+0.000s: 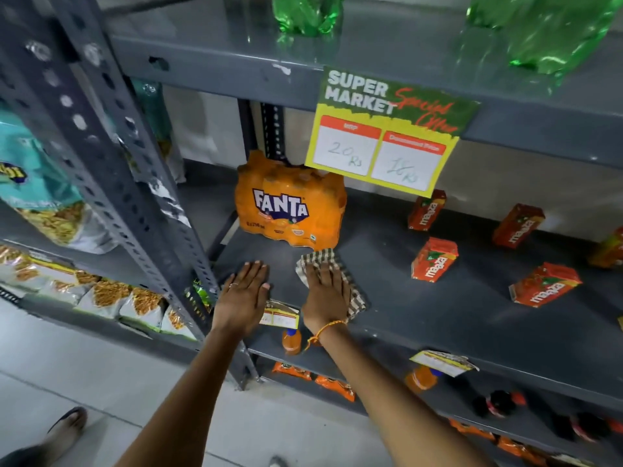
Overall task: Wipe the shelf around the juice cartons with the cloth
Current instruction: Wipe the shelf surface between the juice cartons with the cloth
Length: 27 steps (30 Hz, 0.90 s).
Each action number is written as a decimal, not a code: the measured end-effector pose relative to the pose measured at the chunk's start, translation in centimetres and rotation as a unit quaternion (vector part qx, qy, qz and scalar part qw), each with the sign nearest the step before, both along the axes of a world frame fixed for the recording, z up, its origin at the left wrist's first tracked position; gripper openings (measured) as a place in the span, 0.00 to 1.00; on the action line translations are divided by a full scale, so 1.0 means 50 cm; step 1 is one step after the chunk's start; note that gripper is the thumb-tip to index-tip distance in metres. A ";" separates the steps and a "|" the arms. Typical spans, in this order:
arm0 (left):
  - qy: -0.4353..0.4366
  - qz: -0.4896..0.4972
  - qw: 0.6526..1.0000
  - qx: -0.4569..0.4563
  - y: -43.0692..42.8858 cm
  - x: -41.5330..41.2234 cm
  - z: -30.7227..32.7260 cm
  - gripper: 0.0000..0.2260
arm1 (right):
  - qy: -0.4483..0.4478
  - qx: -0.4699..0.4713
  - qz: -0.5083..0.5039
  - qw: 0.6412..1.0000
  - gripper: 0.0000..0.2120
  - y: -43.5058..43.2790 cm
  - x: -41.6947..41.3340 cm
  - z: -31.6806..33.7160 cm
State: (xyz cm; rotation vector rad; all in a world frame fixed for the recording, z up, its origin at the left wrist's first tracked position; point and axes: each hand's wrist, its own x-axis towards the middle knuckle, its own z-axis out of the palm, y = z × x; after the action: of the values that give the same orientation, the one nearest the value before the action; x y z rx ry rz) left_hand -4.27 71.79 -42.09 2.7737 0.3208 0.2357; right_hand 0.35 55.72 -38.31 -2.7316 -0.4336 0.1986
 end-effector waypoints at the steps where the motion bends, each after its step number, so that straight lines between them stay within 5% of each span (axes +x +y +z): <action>1: -0.005 0.003 1.000 0.002 0.002 0.000 0.000 0.29 | -0.006 0.003 0.030 1.000 0.32 0.001 -0.004 -0.001; 5: -0.040 0.017 0.997 -0.063 -0.007 -0.001 0.006 0.29 | 0.002 0.079 0.187 0.979 0.32 0.011 -0.004 0.023; 7: -0.052 0.032 0.992 -0.108 -0.008 -0.005 0.012 0.30 | 0.004 0.130 0.178 0.975 0.32 0.028 0.030 0.037; 14: -0.062 0.053 0.995 -0.065 -0.002 -0.018 0.006 0.28 | -0.020 0.018 0.217 0.976 0.31 0.092 0.079 0.006; 21: -0.091 0.075 0.979 -0.165 -0.013 -0.018 0.019 0.27 | 0.037 0.066 0.290 0.954 0.32 0.053 0.088 0.018; 27: -0.051 0.043 0.995 -0.070 -0.009 -0.017 0.018 0.30 | 0.064 0.087 0.285 0.952 0.32 -0.051 0.056 0.013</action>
State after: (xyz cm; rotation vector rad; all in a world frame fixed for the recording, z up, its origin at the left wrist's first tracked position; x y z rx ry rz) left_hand -5.12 71.34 -41.17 2.6024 0.4141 0.3615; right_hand 3.14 53.15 -37.64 -2.3378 -1.1365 0.4562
